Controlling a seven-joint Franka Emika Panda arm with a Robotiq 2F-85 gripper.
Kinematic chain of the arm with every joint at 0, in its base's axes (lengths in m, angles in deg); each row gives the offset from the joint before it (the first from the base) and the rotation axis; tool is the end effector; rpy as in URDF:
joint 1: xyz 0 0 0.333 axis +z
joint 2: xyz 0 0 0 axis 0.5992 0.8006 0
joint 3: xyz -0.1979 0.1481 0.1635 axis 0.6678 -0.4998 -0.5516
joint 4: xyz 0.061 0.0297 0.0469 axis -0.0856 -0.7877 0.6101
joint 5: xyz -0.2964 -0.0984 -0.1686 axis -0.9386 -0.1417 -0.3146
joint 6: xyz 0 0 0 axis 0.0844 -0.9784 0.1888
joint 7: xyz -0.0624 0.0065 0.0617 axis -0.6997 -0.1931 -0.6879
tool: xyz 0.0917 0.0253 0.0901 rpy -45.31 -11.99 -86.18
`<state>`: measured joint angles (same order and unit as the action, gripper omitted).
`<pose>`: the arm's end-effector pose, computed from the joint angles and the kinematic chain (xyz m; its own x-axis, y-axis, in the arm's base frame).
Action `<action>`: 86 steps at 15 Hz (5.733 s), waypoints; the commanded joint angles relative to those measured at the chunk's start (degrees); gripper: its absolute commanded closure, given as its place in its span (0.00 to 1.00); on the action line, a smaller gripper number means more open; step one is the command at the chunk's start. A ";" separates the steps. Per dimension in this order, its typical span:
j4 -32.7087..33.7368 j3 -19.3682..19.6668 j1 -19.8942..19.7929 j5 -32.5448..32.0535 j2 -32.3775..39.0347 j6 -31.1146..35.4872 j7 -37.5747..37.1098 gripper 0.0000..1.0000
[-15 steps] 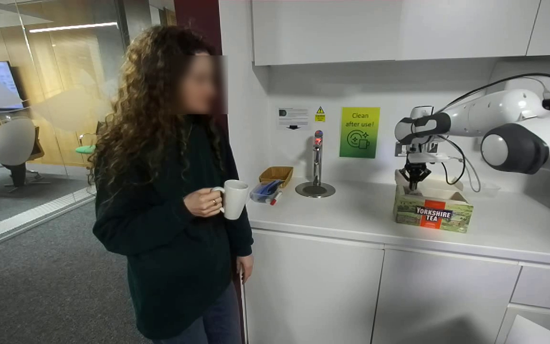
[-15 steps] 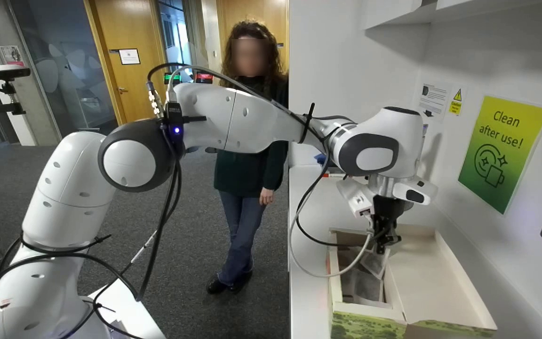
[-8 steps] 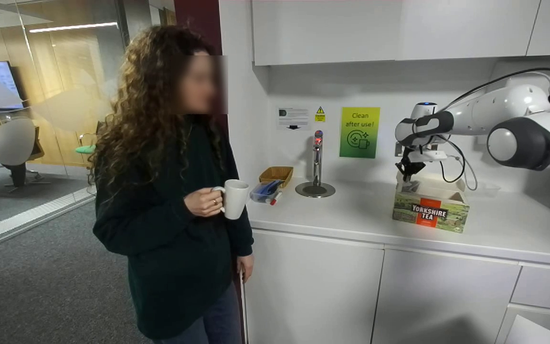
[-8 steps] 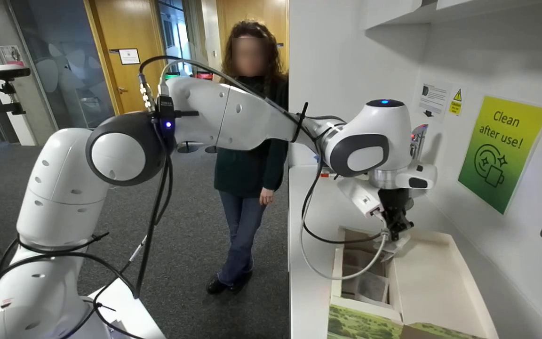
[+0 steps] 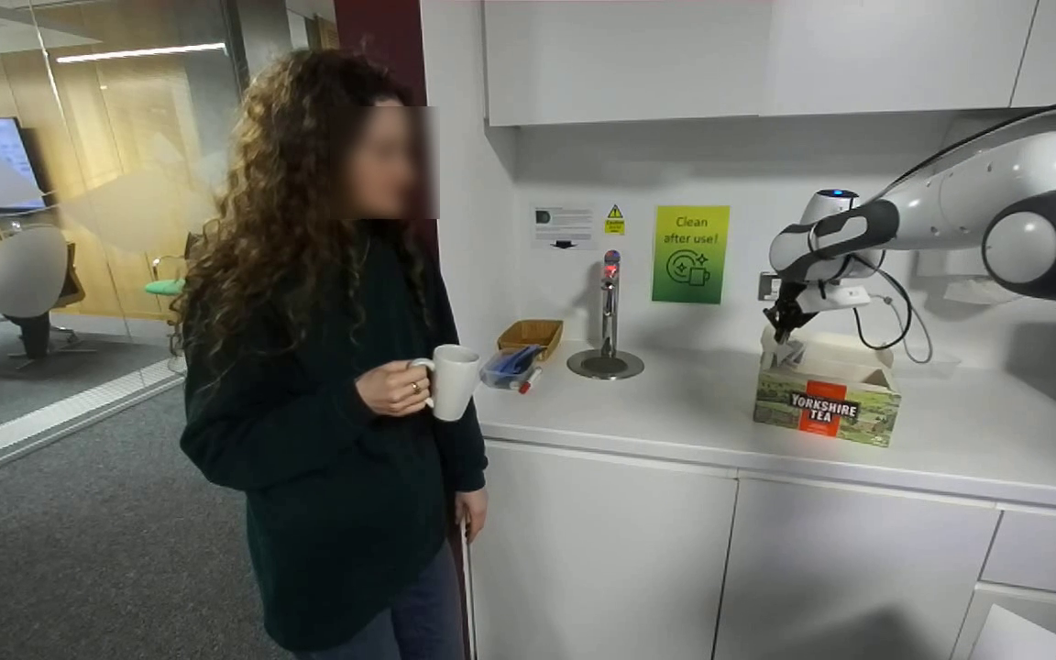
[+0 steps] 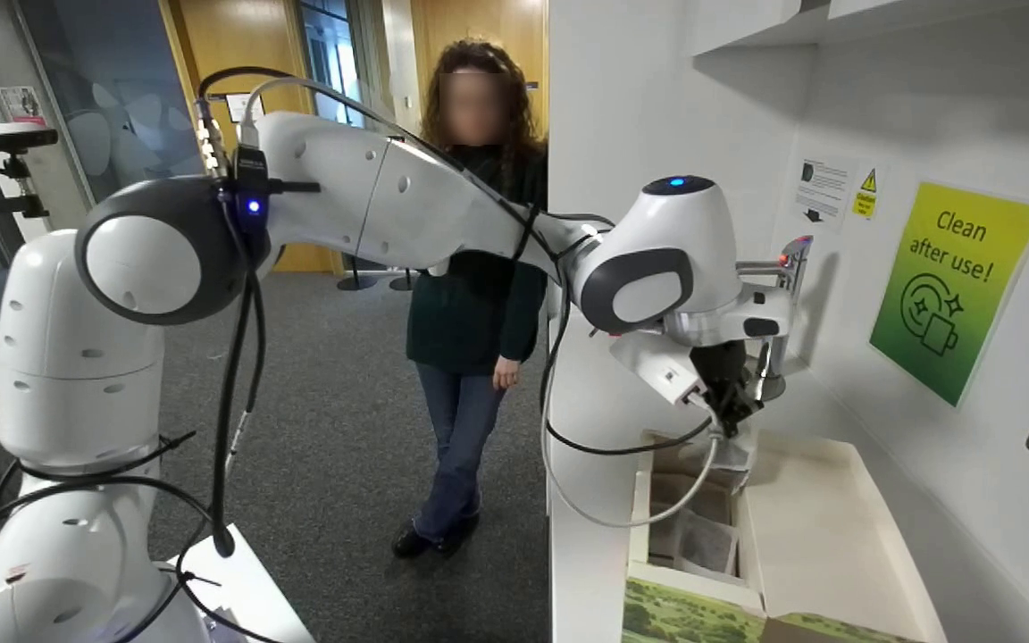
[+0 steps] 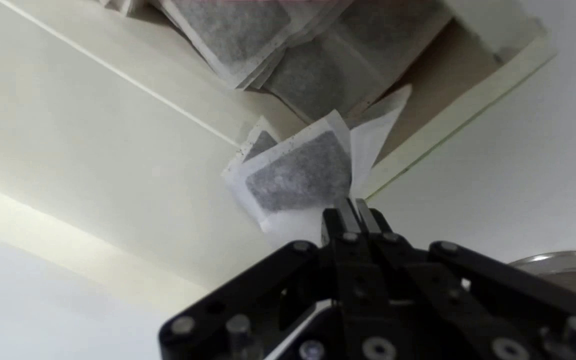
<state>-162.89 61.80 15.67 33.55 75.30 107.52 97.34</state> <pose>0.5356 -0.3639 0.4322 0.8343 -0.4382 0.3346 -0.4812 -0.8749 0.0541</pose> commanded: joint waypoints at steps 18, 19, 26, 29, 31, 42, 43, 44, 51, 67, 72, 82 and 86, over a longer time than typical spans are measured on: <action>-16.00 -0.35 3.68 -4.60 -19.56 -3.31 21.94 1.00; -15.97 -0.41 3.87 -5.37 -19.57 -3.34 22.43 1.00; -16.27 -1.30 6.01 -6.42 -21.24 -4.04 23.90 1.00; -16.48 -1.85 7.15 -6.18 -22.57 -4.22 24.05 1.00; -16.42 -1.97 7.71 -5.47 -23.38 -4.57 24.32 1.00; -14.38 -1.62 8.38 -0.15 -23.72 -15.01 27.64 1.00; -14.35 -1.67 8.45 -0.26 -23.87 -15.62 27.76 1.00; -14.32 -1.73 8.56 -0.30 -24.11 -16.25 27.94 1.00; -12.76 -1.83 9.99 -0.91 -25.68 -19.59 29.84 1.00; -4.29 -2.54 12.10 -2.22 -23.48 -24.05 40.06 1.00; 0.53 -2.90 12.77 -2.24 -21.53 -31.63 45.01 1.00; 4.42 -3.56 11.87 -2.32 -16.64 -33.04 48.61 1.00; 4.28 -3.87 11.94 -3.93 -16.49 -29.18 46.10 1.00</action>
<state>-160.24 58.67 28.36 31.61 58.45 75.95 144.46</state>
